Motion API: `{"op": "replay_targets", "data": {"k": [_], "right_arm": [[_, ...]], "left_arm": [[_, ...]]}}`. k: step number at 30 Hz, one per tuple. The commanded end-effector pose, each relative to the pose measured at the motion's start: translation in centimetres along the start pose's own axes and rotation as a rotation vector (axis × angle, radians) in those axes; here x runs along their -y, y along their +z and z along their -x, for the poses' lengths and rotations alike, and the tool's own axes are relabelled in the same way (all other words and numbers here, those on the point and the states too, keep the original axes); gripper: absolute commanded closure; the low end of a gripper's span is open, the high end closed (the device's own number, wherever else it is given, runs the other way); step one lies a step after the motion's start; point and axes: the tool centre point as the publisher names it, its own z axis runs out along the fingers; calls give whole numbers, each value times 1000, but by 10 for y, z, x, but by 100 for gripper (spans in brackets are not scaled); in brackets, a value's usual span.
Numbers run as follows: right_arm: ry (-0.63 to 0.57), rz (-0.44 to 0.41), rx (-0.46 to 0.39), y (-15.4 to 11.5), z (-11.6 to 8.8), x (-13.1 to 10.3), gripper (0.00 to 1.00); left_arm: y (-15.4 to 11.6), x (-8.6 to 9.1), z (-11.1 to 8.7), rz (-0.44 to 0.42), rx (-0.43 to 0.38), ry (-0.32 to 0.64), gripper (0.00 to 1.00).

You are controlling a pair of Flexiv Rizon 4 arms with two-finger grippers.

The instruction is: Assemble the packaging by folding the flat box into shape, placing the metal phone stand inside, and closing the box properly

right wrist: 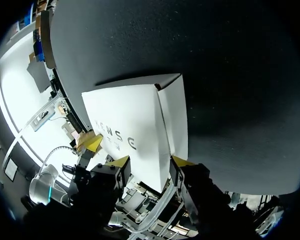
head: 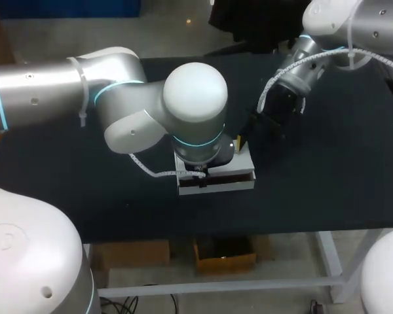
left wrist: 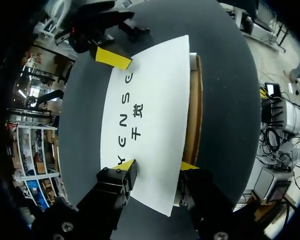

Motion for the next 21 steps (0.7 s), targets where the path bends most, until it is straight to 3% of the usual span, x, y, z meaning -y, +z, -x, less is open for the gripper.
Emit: {"op": "replay_targets", "data": {"k": [1,6,11,12,14,15,21], "right_arm": [[0,15,-6,-4,4,7,52],[-3,42,-17,-8,7,18,53],[-24,68,-21,-11,7,28,61],[-30,75,-20,-11,6,30,65],[-42,88,-19,-12,3,34,93],[-50,94,-17,-12,2,37,100],[-93,107,10,-3,-9,42,100]], "left_arm": [[5,2,-4,6,6,-1,53],[5,3,-5,6,8,5,53],[5,3,-6,7,12,9,53],[5,3,-6,7,13,10,53],[4,4,-7,8,14,11,53],[4,4,-7,8,14,11,52],[3,4,-8,9,17,16,51]]}}
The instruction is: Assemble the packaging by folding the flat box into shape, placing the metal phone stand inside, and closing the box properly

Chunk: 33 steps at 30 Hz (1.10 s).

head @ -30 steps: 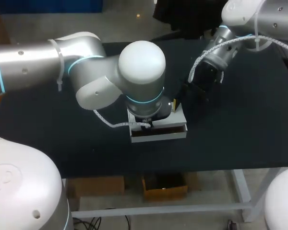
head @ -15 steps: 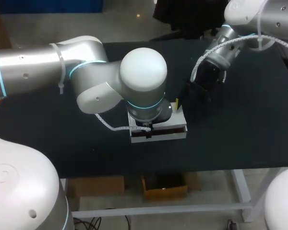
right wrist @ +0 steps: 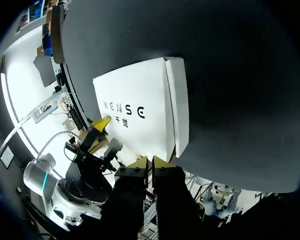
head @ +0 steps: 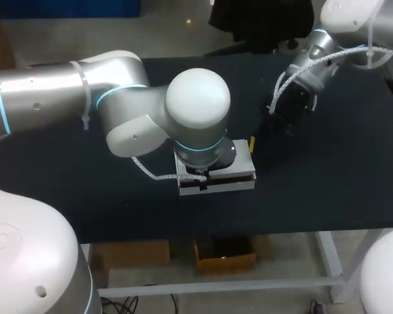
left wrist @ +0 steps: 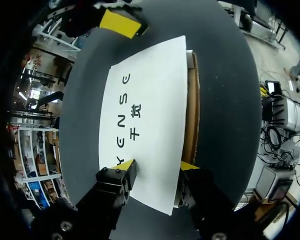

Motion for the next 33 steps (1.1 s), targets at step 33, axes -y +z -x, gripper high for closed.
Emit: {"op": "replay_targets", "data": {"k": [33], "right_arm": [[-17,26,31,36,10,9,100]], "left_arm": [[-3,3,-4,9,12,11,50]]}}
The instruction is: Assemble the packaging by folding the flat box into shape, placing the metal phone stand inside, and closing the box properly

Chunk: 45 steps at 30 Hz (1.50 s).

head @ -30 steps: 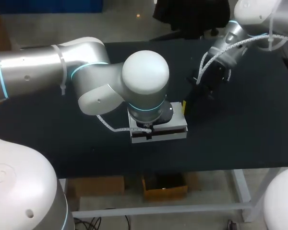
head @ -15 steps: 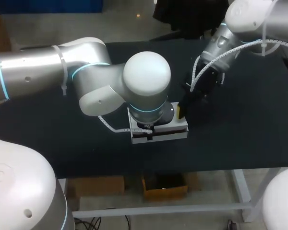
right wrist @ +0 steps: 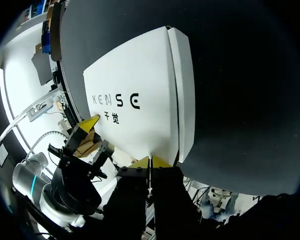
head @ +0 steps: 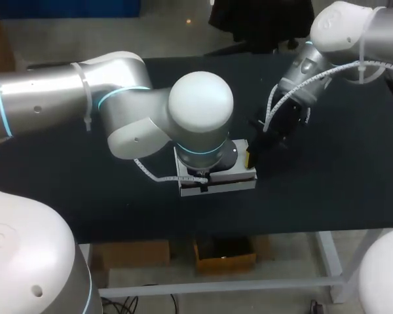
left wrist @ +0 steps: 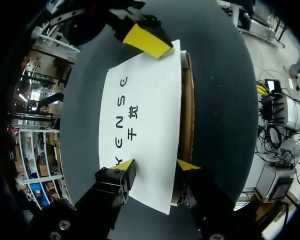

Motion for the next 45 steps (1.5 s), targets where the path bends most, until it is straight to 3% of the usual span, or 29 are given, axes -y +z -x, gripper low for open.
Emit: {"op": "replay_targets", "data": {"k": [1,7,11,17,22,26,27,28,29,35,45], "right_arm": [[-2,2,-5,1,2,1,100],[-3,-2,-7,2,3,-1,100],[-2,-4,-10,2,3,-3,100],[-1,-5,-12,2,3,-4,100],[-1,-5,-12,2,3,-4,100],[0,-6,-12,2,3,-4,100],[0,-6,-12,3,3,-4,100],[0,-7,-12,3,3,-5,100],[0,-7,-11,4,2,-5,100],[-1,-9,-10,5,2,-5,100],[1,-12,-10,6,2,-6,100]], "left_arm": [[1,2,0,6,1,-1,49],[-1,1,-1,-1,-2,3,46],[-6,0,-2,-9,3,6,37],[-15,-4,-5,-27,17,12,36],[-29,-8,-5,-90,27,11,38],[-42,-14,0,-150,24,-24,55],[-45,-15,2,-167,21,-39,64],[-47,-16,5,-186,9,-58,75],[-49,-17,7,-204,2,-69,100],[-49,-19,18,-268,-80,-157,100],[-22,-14,19,-282,-207,-178,100]]}}
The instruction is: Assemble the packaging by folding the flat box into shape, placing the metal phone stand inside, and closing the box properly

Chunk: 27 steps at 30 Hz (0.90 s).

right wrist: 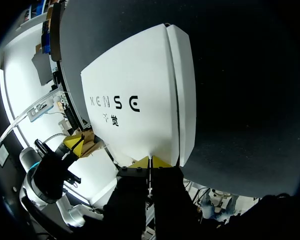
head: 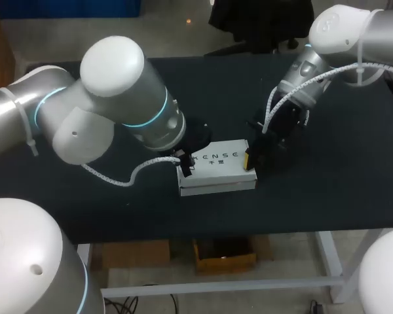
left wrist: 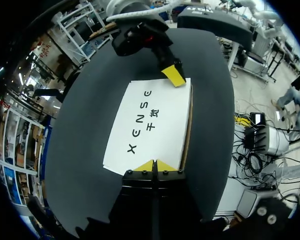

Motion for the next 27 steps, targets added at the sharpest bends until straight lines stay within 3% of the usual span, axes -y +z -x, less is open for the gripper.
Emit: {"op": "replay_targets", "data": {"k": [1,27], "right_arm": [[-1,-7,-3,1,1,-2,100],[24,-25,-4,11,8,-8,100]], "left_arm": [[19,0,6,-23,-55,-7,100],[39,-15,-9,2,-101,-12,100]]}}
